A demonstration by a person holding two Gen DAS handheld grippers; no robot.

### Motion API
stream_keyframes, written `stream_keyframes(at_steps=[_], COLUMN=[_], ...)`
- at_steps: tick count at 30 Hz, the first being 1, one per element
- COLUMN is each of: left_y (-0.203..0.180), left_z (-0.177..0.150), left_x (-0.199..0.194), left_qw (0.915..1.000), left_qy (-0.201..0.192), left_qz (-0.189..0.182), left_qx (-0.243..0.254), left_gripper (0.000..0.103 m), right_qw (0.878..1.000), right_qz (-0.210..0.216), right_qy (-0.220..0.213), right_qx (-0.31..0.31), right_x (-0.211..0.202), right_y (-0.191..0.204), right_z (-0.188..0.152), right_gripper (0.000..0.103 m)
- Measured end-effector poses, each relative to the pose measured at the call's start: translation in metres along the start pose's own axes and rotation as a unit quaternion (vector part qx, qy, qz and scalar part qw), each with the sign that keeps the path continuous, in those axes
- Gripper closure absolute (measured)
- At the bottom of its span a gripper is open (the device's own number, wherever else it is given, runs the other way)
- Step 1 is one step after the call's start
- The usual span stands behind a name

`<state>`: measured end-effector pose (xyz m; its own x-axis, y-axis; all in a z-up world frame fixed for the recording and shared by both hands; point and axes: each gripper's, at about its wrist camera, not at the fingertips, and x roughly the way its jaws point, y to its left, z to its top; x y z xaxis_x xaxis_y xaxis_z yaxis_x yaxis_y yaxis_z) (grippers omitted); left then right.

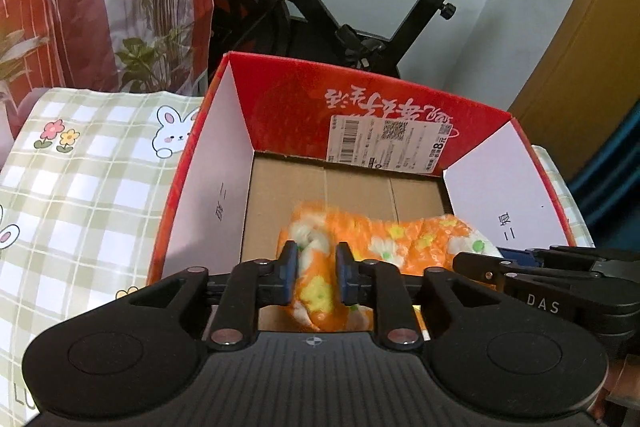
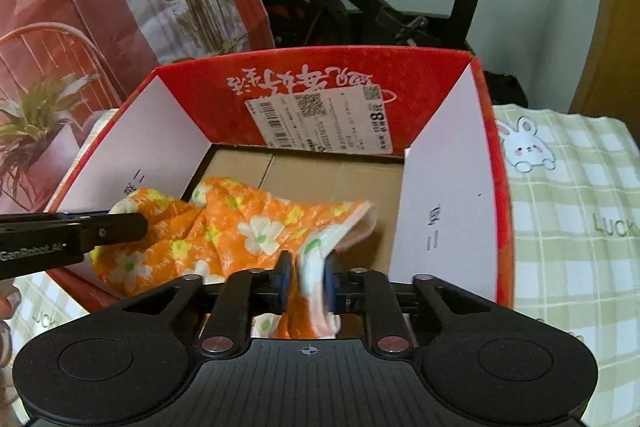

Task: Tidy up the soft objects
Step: 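Lift the oven mitt and lower it into the red box, then open the left gripper and withdraw from the box, then grasp the blue snack bag beside the box with the left gripper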

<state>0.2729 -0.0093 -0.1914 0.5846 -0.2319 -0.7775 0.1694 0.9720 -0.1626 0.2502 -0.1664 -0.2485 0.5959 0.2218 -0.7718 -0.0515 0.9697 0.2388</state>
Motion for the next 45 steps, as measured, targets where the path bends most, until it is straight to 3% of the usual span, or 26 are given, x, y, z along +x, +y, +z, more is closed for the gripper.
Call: stream_keyframes(at_steps=[3,9,14,17,20,22,31,37,41,45], left_y=[0.0,-0.004,-0.005,-0.005,-0.004,-0.003,0.0,0.007,0.013,0.013], left_z=[0.001,0.001,-0.003,-0.007,-0.013,-0.017,-0.047,-0.079,-0.097,-0.116], left_x=[-0.009,-0.035,-0.065,-0.082,-0.099,-0.111,-0.145,-0.154,-0.148,-0.134], left_qw=[0.9999,0.9987,0.9959,0.9941,0.9919,0.9901,0.9877,0.989,0.9923,0.994], left_qy=[-0.015,-0.042,-0.074,-0.091,-0.109,-0.121,-0.132,-0.121,-0.096,-0.069], left_qz=[0.002,0.0,0.0,0.007,0.007,0.006,-0.004,0.003,-0.014,-0.038], left_qx=[0.003,0.029,0.052,0.059,0.066,0.07,0.084,0.086,0.078,0.076], left_gripper=[0.063,0.061,0.047,0.039,0.023,0.011,0.007,0.007,0.008,0.022], right_qw=[1.0,0.999,0.997,0.995,0.992,0.991,0.987,0.985,0.985,0.986], right_qz=[-0.004,-0.003,0.01,0.001,-0.002,0.0,0.007,0.006,0.009,0.013], right_qy=[-0.009,-0.035,-0.071,-0.096,-0.118,-0.131,-0.157,-0.167,-0.172,-0.167], right_qx=[-0.014,-0.033,-0.03,-0.036,-0.037,-0.039,-0.041,-0.033,-0.021,-0.025], right_x=[-0.009,-0.034,-0.059,-0.076,-0.093,-0.103,-0.134,-0.146,-0.149,-0.148], right_y=[0.003,0.009,0.011,0.013,0.014,0.015,0.027,0.031,0.032,0.037], right_z=[0.002,0.001,-0.005,-0.008,-0.011,-0.015,-0.046,-0.082,-0.112,-0.138], right_gripper=[0.079,0.064,0.027,0.011,0.001,0.0,0.0,0.0,0.0,0.002])
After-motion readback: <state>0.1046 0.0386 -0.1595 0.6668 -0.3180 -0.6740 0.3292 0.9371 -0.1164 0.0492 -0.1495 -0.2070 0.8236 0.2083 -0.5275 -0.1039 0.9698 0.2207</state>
